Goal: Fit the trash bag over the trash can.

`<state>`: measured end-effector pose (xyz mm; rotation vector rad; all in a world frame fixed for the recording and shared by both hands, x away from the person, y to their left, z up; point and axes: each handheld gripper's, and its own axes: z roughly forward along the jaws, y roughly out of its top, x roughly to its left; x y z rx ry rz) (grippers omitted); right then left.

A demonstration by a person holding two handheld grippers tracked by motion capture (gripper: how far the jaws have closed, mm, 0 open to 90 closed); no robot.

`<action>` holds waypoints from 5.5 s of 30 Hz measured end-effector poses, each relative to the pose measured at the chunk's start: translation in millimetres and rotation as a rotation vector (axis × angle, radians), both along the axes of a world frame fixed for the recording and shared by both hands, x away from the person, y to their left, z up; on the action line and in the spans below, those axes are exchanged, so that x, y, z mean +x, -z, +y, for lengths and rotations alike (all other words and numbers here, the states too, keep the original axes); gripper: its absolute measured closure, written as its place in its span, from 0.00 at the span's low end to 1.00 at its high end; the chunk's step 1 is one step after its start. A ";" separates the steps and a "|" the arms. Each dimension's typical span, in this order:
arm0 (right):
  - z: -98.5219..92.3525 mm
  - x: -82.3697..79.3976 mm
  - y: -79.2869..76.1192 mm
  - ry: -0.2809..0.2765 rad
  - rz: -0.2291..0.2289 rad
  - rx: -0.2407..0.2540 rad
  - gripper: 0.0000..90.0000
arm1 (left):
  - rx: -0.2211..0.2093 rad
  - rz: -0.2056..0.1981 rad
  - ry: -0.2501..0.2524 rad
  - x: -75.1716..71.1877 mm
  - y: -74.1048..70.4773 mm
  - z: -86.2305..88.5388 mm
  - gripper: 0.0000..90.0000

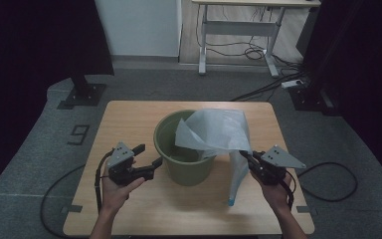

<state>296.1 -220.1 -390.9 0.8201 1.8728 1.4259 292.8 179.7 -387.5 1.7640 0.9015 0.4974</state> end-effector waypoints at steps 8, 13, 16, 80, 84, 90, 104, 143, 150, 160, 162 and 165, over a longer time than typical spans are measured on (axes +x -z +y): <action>12.8 3.6 -10.1 -0.028 0.012 -0.011 0.98 | -0.012 0.001 0.015 4.7 -7.4 -12.2 0.25; 18.5 5.5 -13.9 -0.038 0.025 -0.015 0.98 | -0.016 0.016 0.008 8.9 -7.7 -19.4 0.25; 21.3 6.6 -15.5 -0.044 0.030 -0.021 0.98 | -0.011 0.023 0.010 10.1 -8.1 -25.1 0.25; 61.7 15.2 -26.5 -0.113 0.095 -0.047 0.84 | 0.023 0.115 0.134 30.9 -9.7 -110.9 0.77; 54.7 6.9 -19.2 -0.147 0.054 -0.024 0.64 | 0.012 0.132 0.129 31.5 -12.1 -107.2 0.84; 46.0 -13.2 0.1 -0.109 0.019 0.038 0.39 | -0.016 0.137 0.128 33.5 -13.6 -100.9 0.91; 52.7 -21.2 97.3 0.030 0.139 0.030 0.27 | -0.059 0.113 0.106 34.1 -20.1 -87.3 0.97; 49.4 -3.6 -33.5 0.007 -0.171 -0.071 0.98 | -0.033 -0.027 0.085 21.6 -39.8 -77.6 0.38; 58.5 -2.8 -32.4 -0.055 -0.153 -0.077 0.98 | -0.005 -0.049 0.103 26.7 -50.2 -84.3 0.50; 61.2 -2.1 -25.1 -0.151 -0.109 -0.046 0.98 | -0.017 0.008 0.133 32.2 -47.5 -78.7 0.99; 57.3 -2.2 -22.7 -0.162 -0.102 -0.031 0.92 | -0.035 0.003 0.090 34.5 -46.3 -68.7 0.99; 54.2 -4.8 -19.8 -0.169 -0.112 -0.010 0.72 | -0.041 -0.008 0.037 37.5 -44.4 -58.5 0.99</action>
